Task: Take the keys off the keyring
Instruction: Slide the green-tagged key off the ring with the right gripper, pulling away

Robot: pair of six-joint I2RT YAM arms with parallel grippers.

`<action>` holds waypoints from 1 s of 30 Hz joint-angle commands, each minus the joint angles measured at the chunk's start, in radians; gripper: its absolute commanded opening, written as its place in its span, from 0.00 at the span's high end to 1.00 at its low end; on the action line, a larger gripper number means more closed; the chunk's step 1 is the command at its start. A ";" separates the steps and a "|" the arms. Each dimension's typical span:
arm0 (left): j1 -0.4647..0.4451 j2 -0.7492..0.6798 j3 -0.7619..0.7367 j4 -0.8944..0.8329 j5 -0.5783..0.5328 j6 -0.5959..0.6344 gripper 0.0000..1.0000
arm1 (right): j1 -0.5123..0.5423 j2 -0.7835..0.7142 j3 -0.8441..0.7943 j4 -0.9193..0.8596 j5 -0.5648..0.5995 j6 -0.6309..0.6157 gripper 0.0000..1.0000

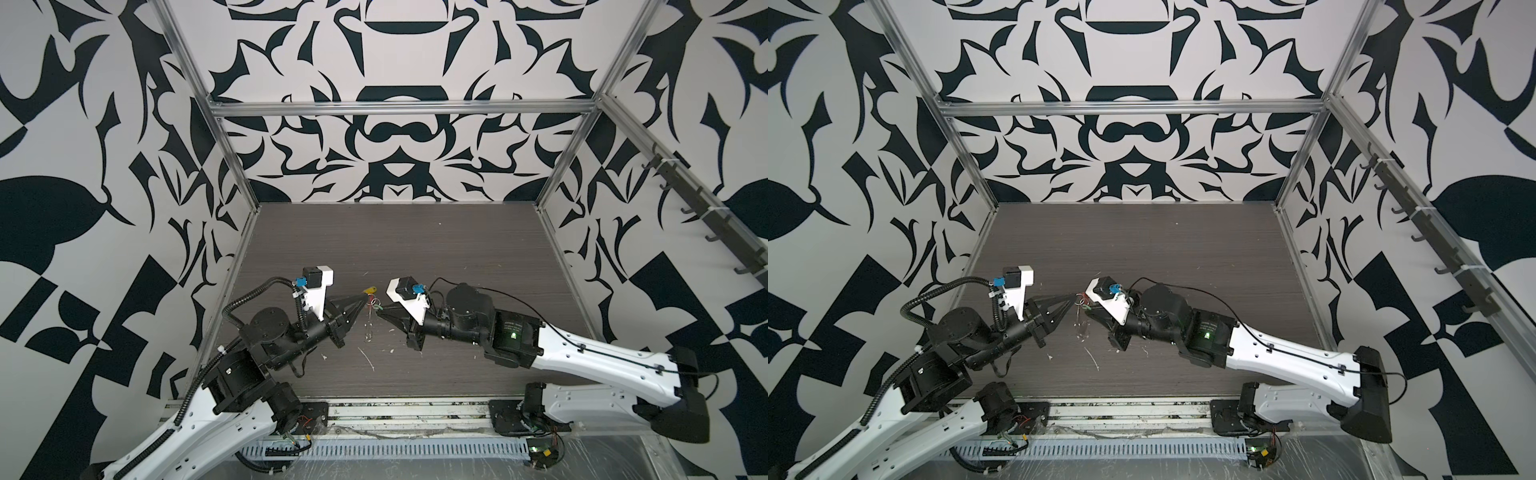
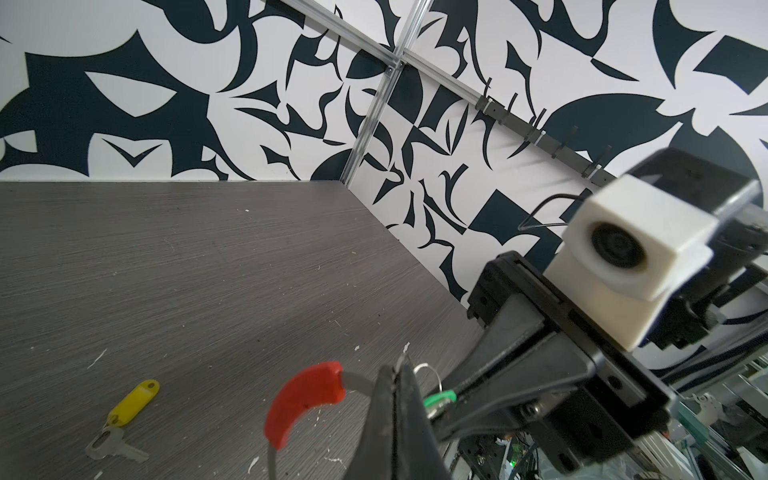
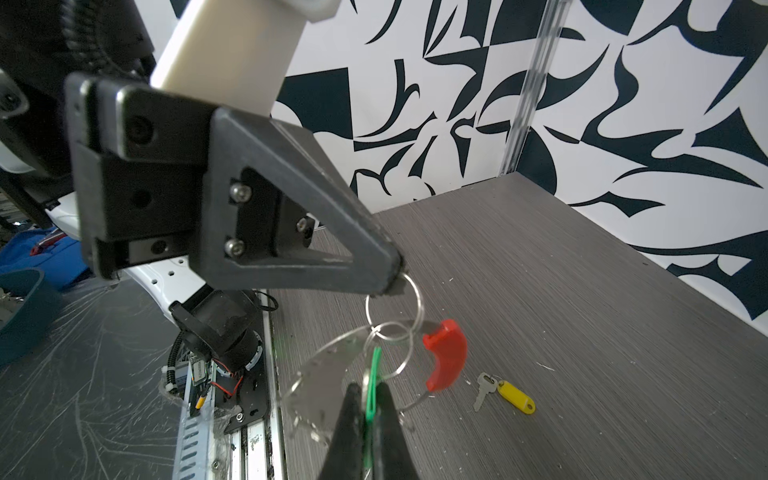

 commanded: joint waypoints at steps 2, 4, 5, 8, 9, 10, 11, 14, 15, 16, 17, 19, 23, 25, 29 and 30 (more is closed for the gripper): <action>0.001 0.010 -0.019 0.078 -0.011 -0.021 1.00 | 0.026 0.032 0.062 0.056 -0.068 -0.033 1.00; 0.002 0.012 -0.026 0.085 -0.013 -0.023 1.00 | 0.027 0.048 0.070 0.068 -0.082 -0.033 1.00; 0.001 0.012 -0.029 0.090 -0.016 -0.025 1.00 | 0.028 0.057 0.076 0.072 -0.089 -0.033 1.00; 0.001 0.015 -0.035 0.096 -0.019 -0.025 1.00 | 0.030 0.079 0.087 0.076 -0.110 -0.024 1.00; 0.001 0.014 -0.038 0.098 -0.021 -0.023 1.00 | 0.030 0.082 0.086 0.076 -0.109 -0.019 1.00; 0.001 0.013 -0.039 0.098 -0.026 -0.020 1.00 | 0.031 0.079 0.082 0.076 -0.107 -0.014 1.00; 0.001 0.009 -0.039 0.094 -0.033 -0.015 1.00 | 0.031 0.070 0.071 0.074 -0.100 -0.010 1.00; 0.001 -0.004 -0.039 0.078 -0.057 -0.007 1.00 | 0.031 0.013 0.031 0.053 -0.059 0.000 1.00; 0.001 -0.009 -0.040 0.072 -0.065 -0.004 1.00 | 0.030 -0.012 0.009 0.045 -0.043 0.006 1.00; 0.002 -0.013 -0.043 0.068 -0.077 -0.002 1.00 | 0.030 -0.039 -0.014 0.042 -0.027 0.014 1.00; 0.001 -0.018 -0.046 0.066 -0.088 -0.001 1.00 | 0.030 -0.063 -0.034 0.043 -0.014 0.026 1.00; 0.001 -0.028 -0.059 0.060 -0.116 0.002 1.00 | 0.024 -0.115 -0.084 0.030 0.042 0.041 1.00; 0.002 -0.046 -0.086 0.063 -0.160 -0.002 1.00 | -0.077 -0.201 -0.180 0.004 0.034 0.125 1.00; 0.001 -0.056 -0.098 0.064 -0.164 -0.008 1.00 | -0.169 -0.228 -0.229 -0.012 -0.025 0.195 1.00; 0.001 -0.069 -0.116 0.063 -0.165 -0.013 1.00 | -0.335 -0.257 -0.368 -0.004 -0.091 0.317 1.00; 0.001 -0.070 -0.119 0.061 -0.164 -0.013 1.00 | -0.364 -0.251 -0.401 -0.008 -0.086 0.339 1.00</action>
